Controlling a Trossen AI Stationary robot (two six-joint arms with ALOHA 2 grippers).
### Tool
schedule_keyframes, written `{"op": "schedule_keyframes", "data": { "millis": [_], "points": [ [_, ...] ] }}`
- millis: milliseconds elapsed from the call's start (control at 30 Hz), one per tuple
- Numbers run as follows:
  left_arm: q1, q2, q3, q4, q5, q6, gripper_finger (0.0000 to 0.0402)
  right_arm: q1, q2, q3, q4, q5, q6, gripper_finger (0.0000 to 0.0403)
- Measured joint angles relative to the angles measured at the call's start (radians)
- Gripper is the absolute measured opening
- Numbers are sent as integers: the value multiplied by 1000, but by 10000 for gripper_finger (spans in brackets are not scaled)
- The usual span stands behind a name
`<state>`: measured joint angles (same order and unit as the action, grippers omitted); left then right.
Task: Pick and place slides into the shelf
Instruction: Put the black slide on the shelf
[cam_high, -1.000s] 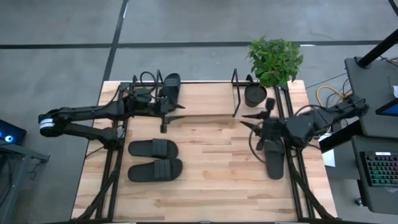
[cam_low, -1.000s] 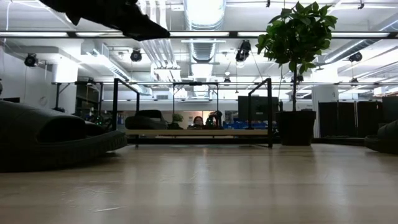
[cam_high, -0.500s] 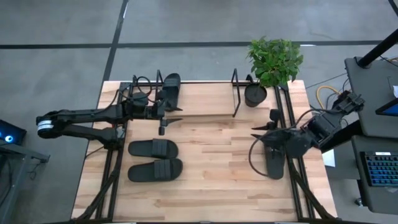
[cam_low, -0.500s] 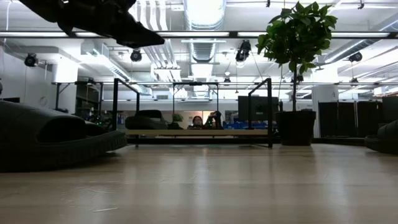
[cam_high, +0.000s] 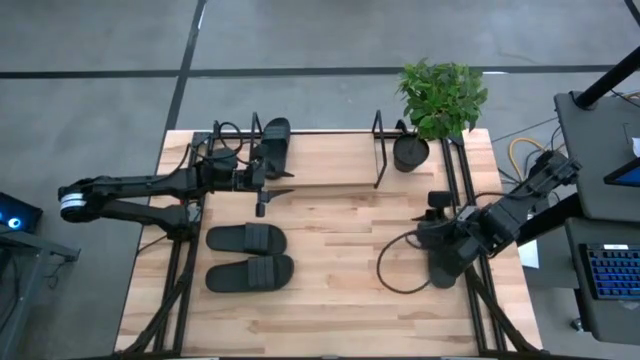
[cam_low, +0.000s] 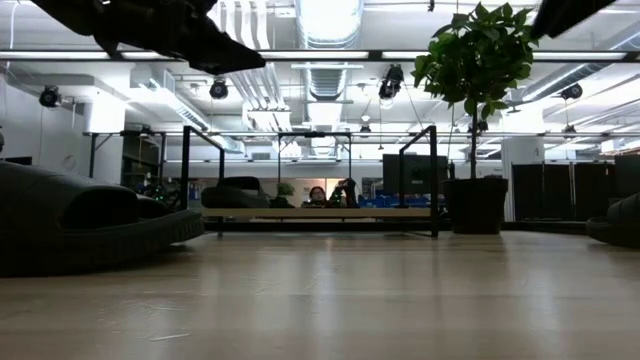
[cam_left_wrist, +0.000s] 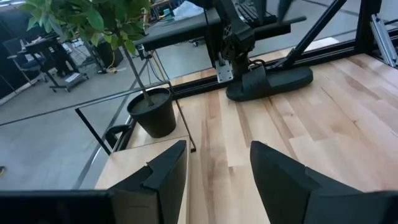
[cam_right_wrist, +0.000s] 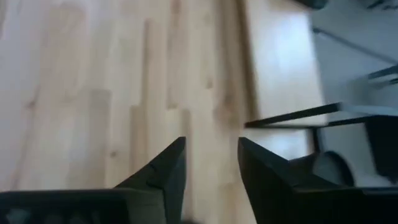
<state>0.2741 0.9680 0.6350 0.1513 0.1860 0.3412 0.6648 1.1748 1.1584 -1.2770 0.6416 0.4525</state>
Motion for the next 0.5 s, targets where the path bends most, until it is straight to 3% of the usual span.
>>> {"op": "schedule_keyframes", "data": {
  "millis": [133,267,500],
  "points": [
    [0,0,0,24,0,-47,163,23,42,-15,-47,-54,66,173],
    [0,0,1,30,0,-50,163,73,71,-71,-144,-69,231,195],
    [1,0,2,51,0,-50,163,201,57,-197,-128,-103,473,192]
  ]
}}
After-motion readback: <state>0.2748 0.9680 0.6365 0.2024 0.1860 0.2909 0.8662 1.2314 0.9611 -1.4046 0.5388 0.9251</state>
